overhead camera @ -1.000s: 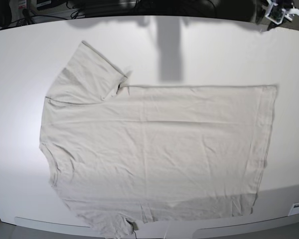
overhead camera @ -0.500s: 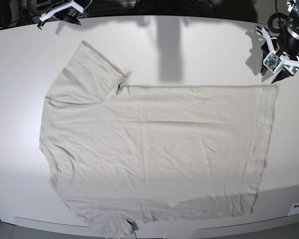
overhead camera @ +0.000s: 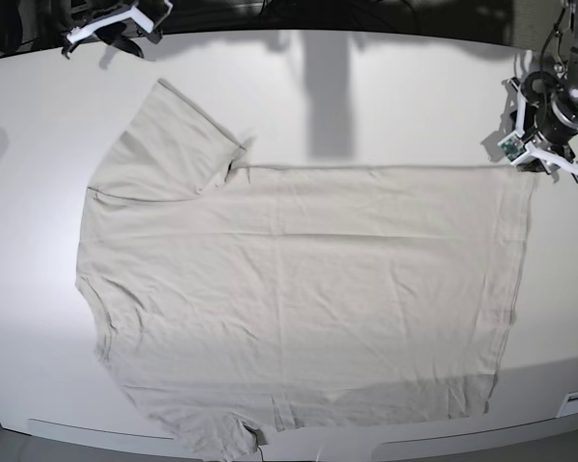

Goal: Fold the T-shirt properly
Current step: 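Move right gripper to the grey shirt's sleeve, left gripper to hem corner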

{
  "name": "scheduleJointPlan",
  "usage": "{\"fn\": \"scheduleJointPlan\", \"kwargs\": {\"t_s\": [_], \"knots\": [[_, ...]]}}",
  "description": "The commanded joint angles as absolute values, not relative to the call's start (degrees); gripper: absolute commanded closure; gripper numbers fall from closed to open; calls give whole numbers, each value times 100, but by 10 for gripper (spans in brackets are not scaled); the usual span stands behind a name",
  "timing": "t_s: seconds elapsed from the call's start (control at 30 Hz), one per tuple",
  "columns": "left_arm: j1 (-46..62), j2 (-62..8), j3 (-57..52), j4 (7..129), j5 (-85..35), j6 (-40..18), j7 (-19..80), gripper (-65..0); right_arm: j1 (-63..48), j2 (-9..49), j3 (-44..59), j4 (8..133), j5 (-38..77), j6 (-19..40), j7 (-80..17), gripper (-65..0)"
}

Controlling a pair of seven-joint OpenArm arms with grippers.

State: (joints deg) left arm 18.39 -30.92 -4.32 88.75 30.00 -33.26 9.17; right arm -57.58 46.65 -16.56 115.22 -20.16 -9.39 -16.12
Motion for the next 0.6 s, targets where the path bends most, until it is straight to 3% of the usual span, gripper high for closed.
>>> {"fn": "scheduleJointPlan", "kwargs": {"t_s": [0.0, 0.47, 0.57], "knots": [[1743, -3234, -375, 8840, 3002, -3284, 880, -203, -5808, 4670, -1643, 11614, -2152, -1107, -1573, -196], [1100, -3275, 270, 7787, 3002, -3284, 854, -196, -5808, 4521, -1643, 11614, -2405, -1208, -1678, -196], [1125, -3273, 270, 7784, 3002, -3284, 867, -91, -5808, 4523, -1640, 11614, -2408, -1210, -1675, -196]]}}
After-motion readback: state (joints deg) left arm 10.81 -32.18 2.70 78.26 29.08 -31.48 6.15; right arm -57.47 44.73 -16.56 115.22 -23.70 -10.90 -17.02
